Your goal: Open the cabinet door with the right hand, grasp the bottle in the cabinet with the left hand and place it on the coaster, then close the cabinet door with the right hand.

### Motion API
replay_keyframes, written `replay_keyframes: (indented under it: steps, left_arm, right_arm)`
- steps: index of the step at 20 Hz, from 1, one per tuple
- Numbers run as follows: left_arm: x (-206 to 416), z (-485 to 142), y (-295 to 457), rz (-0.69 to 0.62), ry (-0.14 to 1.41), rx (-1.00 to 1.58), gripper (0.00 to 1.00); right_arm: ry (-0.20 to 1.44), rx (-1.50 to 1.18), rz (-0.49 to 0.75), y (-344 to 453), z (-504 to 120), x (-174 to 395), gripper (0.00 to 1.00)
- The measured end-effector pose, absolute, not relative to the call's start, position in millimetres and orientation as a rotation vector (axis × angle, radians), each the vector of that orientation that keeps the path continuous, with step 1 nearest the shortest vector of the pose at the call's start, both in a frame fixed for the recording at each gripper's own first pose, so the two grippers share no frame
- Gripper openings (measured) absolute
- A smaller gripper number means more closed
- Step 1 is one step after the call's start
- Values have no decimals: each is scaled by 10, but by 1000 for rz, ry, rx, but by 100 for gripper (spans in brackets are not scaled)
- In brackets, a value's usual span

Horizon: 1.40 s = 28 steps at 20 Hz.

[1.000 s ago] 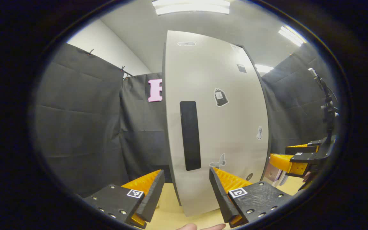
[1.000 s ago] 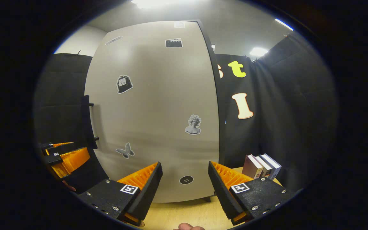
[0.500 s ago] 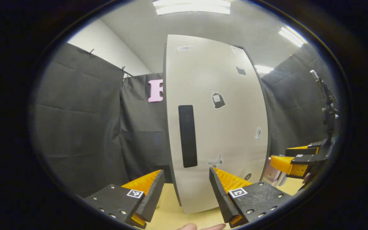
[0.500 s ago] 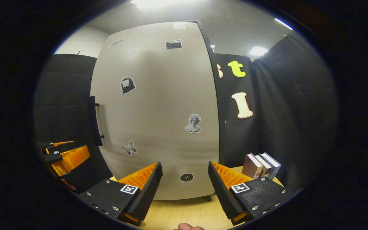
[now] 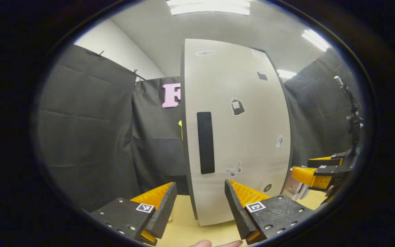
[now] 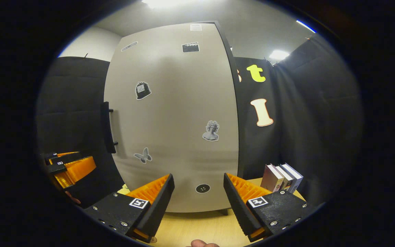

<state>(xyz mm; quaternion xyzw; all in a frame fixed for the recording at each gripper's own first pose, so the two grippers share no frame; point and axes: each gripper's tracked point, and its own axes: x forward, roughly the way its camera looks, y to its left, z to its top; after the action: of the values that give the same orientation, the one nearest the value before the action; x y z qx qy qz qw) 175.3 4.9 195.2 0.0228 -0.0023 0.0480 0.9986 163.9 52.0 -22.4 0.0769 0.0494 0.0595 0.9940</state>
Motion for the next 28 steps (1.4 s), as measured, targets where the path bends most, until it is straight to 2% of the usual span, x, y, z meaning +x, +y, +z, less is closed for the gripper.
replay_keyframes:
  steps: [1,2,3,21,22,23,24,25,26,27,28]
  left_arm:
    - [1751,1964,44,94,-5,47,81]
    - [1759,1963,42,92,-4,50,81]
    - [1764,1974,42,91,-7,54,86]
    - [1887,1957,187,87,1,39,86]
    - [1880,1947,181,85,3,38,81]
    - [1878,1938,185,84,4,37,86]
    - [1888,1932,186,83,4,36,81]
    - [1892,1934,187,83,5,37,86]
    - [1895,1929,194,82,5,37,86]
    - [1891,1937,199,80,5,35,81]
    - [1896,1923,192,80,7,36,81]
  right_arm:
    - [98,155,121,523,-211,1647,90]
    - [95,153,120,527,-203,1654,90]
    - [93,152,122,526,-191,1660,90]
    - [102,155,115,595,-220,1675,90]
    - [101,157,114,595,-224,1675,90]
    - [100,157,112,591,-215,1673,90]
    - [99,155,110,586,-211,1665,90]
    - [100,153,110,583,-211,1666,90]
    - [103,152,108,588,-220,1664,90]
    - [107,152,106,583,-229,1662,90]
    - [108,154,105,591,-229,1662,90]
